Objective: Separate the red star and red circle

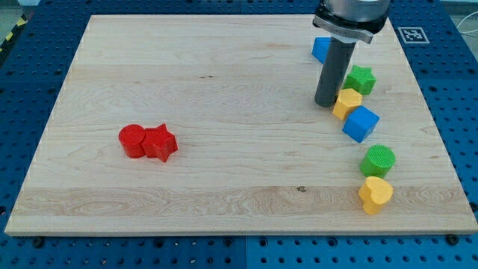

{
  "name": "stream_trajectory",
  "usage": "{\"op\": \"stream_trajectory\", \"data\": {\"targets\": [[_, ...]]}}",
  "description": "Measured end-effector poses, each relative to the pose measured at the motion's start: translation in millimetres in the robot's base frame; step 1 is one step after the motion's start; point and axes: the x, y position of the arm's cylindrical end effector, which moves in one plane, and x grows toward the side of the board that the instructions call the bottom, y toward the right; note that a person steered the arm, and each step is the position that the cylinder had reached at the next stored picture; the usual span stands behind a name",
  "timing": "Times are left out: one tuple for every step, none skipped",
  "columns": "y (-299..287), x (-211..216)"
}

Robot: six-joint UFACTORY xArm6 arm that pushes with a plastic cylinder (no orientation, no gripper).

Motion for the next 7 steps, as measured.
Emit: {"op": "stream_trajectory", "data": {"targets": [[4,5],[8,5],[24,5],[-2,5],[-59,5],[-110,5],[-160,5]]}}
